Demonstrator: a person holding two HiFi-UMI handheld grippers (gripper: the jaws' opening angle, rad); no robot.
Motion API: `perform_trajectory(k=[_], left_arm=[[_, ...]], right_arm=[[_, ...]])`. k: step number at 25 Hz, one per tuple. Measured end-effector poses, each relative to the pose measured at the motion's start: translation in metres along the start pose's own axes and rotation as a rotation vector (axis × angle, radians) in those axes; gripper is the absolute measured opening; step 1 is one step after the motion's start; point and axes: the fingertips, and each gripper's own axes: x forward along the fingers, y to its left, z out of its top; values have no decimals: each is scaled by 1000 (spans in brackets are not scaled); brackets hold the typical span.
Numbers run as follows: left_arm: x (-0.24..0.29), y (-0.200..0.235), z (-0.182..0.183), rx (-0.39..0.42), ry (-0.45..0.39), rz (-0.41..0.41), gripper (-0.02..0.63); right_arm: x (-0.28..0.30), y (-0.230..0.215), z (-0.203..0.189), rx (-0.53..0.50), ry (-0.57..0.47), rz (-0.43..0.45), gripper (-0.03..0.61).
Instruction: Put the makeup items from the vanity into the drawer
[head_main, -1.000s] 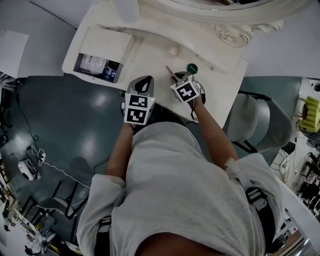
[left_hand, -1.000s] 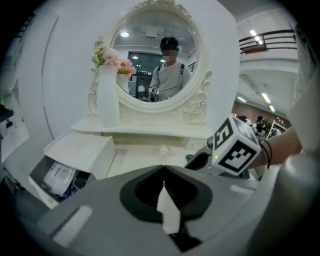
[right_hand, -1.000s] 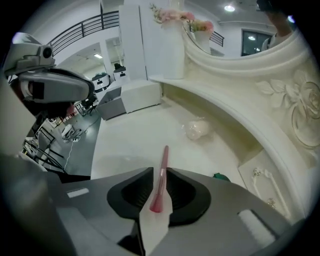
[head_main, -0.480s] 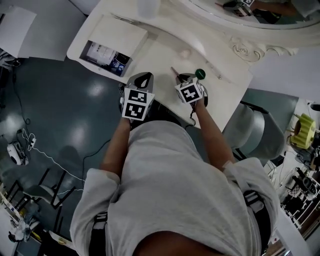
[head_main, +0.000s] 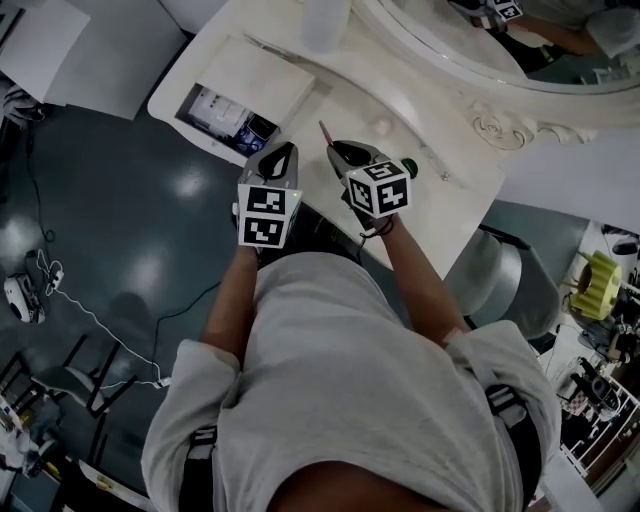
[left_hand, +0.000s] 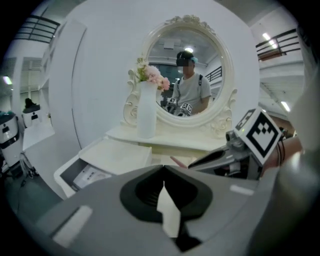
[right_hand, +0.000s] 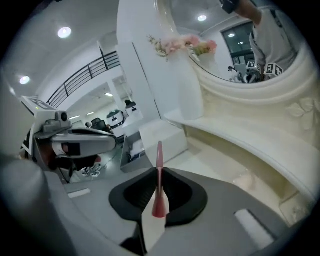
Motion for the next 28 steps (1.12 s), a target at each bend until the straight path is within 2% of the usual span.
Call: perform_trajectory(k=[4,7,10,19,28], left_arm=[[-9,32,11,-34,-47,71,3],[-18,59,12,-66,-59,112,3],[-25,86,14,-89,-67,146,3],[-28,157,14,-130,-60,178,3],[-15,239,12,-119,-1,180,3]], right_arm=[[9,26,41,-36,-74,41,46],[19,51,68,-21,-122,99,46],[33,75,88,-30,-137,137,46],[84,114,111,-112,-77,161,46],[152,148,130,-220,26,182,46]])
